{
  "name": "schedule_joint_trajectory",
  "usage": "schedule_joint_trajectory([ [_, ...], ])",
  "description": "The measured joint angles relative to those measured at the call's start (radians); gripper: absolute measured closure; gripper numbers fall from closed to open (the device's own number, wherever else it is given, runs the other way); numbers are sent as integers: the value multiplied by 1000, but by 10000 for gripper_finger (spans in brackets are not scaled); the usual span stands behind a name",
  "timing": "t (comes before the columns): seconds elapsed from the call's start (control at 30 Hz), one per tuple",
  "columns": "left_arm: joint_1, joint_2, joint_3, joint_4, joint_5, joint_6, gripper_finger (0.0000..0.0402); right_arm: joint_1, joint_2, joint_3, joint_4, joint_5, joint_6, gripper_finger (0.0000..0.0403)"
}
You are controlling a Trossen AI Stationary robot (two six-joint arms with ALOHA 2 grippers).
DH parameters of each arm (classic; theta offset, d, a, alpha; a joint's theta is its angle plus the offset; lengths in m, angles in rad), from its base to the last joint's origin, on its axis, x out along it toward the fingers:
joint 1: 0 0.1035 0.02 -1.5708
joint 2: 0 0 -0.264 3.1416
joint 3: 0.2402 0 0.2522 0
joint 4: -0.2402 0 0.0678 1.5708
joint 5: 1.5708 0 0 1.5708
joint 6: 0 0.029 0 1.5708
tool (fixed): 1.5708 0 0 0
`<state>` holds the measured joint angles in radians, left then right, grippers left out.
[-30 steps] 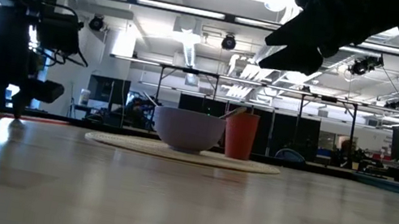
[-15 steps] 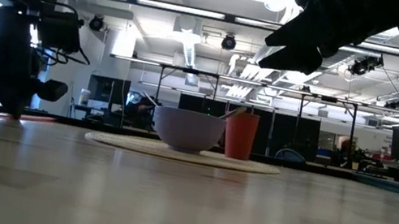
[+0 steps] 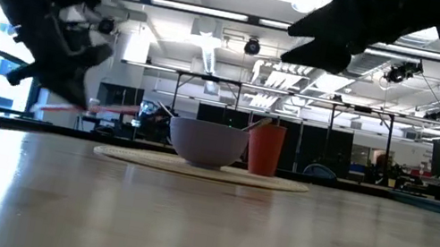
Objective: Pick & Place Utensil
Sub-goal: Put the orange straw on the orange cup
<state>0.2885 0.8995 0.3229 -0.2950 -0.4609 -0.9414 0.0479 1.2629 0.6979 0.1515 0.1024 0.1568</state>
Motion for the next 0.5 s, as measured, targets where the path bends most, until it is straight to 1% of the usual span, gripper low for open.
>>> schedule_joint_trajectory([
  [0.1, -123, -27, 1, 152, -68, 84, 400, -2, 0, 0, 42, 33, 1, 36],
  [0.2, -250, -25, 2, 279, -174, 158, 400, -2, 0, 0, 78, 124, 42, 36],
  [0.27, -331, -11, 2, 360, -261, 207, 400, -2, 0, 0, 99, 204, 75, 36],
  [0.33, -408, 14, 2, 425, -347, 261, 401, -3, 3, 0, 125, 248, 93, 36],
  [0.43, -501, 73, 2, 553, -437, 338, 401, -3, 32, 0, 210, 247, 93, 37],
  [0.5, -547, 126, 2, 644, -473, 391, 401, -2, 78, 0, 293, 214, 83, 36],
])
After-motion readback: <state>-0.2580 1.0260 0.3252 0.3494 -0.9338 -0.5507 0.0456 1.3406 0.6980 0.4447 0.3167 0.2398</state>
